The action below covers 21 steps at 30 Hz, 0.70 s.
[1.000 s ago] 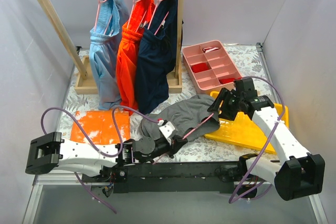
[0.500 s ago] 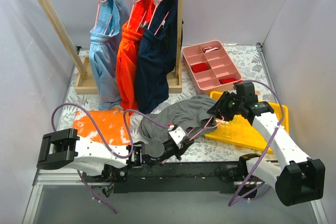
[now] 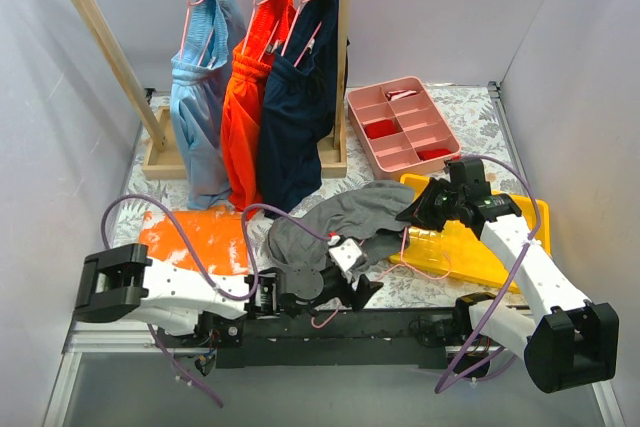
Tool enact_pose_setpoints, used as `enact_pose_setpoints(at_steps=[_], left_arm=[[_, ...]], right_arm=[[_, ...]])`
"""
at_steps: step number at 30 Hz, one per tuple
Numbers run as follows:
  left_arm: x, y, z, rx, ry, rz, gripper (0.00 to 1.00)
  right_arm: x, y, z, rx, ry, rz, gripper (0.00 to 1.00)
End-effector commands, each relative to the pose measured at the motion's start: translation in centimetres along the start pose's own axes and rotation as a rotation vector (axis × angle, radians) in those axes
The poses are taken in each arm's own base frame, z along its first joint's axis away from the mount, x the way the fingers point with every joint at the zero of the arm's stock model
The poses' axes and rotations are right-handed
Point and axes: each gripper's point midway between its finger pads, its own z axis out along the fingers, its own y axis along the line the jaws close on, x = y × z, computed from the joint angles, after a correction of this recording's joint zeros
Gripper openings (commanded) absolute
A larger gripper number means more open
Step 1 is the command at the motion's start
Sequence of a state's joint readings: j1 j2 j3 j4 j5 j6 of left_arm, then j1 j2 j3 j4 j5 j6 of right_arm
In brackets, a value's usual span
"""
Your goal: Place the shorts on the hanger
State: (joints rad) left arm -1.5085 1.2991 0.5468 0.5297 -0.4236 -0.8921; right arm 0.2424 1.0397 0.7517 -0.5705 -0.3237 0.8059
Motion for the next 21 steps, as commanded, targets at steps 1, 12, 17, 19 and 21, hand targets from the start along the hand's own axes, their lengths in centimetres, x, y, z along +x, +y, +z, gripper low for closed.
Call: enact_pose_setpoints(at_steps=[1, 12, 17, 19, 21], left_arm=[[-5.0, 0.1, -2.5, -0.020, -0.056, -0.162, 0.71], [3.0, 5.8, -8.9, -0.375, 0.322, -0.403, 0.64], [6.9, 6.4, -9.5, -0.481, 0.487, -0.408, 0.65], [7.6, 7.0, -9.3, -0.520, 0.514, -0.396, 0.67], [7.4, 7.6, -8.9, -0.535, 0.519, -0.385, 0.69]], right_arm=[[0.1, 0.5, -0.7, -0.010, -0.001, -0.010, 0.01], [-1.2, 0.8, -1.9, 0.041, -0.031, -0.071, 0.01], [-1.6, 0.5, -2.2, 0.062, -0.069, -0.084, 0.01], [-1.7, 0.2, -2.2, 0.073, -0.073, -0.084, 0.01], [-1.6, 0.1, -2.2, 0.078, -0.074, -0.078, 0.01]])
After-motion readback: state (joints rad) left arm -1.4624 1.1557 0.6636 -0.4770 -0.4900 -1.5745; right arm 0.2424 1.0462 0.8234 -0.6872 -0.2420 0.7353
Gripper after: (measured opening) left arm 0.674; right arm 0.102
